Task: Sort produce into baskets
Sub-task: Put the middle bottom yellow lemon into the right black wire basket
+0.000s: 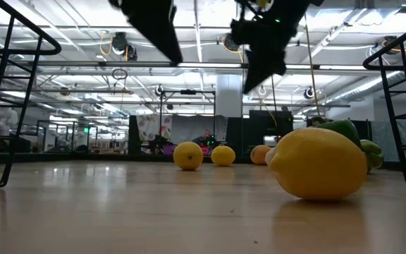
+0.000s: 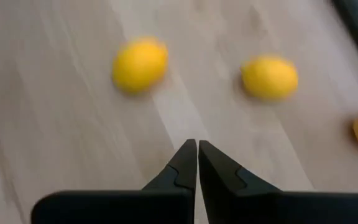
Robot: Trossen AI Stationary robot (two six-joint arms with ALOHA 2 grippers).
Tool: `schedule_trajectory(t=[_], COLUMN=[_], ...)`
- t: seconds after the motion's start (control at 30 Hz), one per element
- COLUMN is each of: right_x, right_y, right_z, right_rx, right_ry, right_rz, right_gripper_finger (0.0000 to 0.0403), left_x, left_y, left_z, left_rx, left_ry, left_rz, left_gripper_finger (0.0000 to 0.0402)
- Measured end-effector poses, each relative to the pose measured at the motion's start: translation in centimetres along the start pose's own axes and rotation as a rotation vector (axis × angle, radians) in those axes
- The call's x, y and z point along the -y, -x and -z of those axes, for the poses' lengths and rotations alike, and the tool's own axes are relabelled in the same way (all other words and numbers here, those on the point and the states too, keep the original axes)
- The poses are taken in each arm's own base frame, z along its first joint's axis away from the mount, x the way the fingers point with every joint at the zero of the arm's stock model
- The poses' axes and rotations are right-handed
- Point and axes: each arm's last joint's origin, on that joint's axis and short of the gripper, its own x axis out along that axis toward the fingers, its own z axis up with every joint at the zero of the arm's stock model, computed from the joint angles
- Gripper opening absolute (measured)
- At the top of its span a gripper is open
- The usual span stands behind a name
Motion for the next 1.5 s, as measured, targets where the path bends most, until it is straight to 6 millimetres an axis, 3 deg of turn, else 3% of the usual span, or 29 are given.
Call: schedule_trajectory(t=[0.2,0.5,0.77,1.1,1.27,1.5], right_x=[-2.3,-3.3,-3.6,-4.7,-4.4,-4.1], right_y=[-1.6,-5.6,-9.7,-13.4,-14.6,-14.6], right_z=[-0.5,0.2,0.1,-1.0,-1.6,-1.9], right_rx=[0.256,0.202,0.193,0.184,0.158,0.096], right_ry=[-0.069,-0.062,-0.077,-0.115,-0.138,-0.129], right_rz=[-0.098,-0.084,-0.068,-0.062,-0.042,-0.016], right_gripper_finger=[0.0009,0.0023,0.0149,0.0331,0.0355,0.0328], left_x=[-0.6,0.2,-0.3,-0.5,-0.1,0.6], left_y=[-0.2,1.0,3.0,3.3,3.5,4.0], left_z=[1.5,2.5,2.6,2.6,2.7,2.9], left_rx=[-0.123,-0.180,-0.113,-0.095,-0.093,-0.081], left_ry=[-0.007,-0.048,-0.041,-0.029,-0.026,-0.045], left_rz=[-0.068,-0.050,-0.058,-0.076,-0.072,-0.059], left_gripper_finger=[0.0166,0.0166,0.0166,0.0166,0.0166,0.0166])
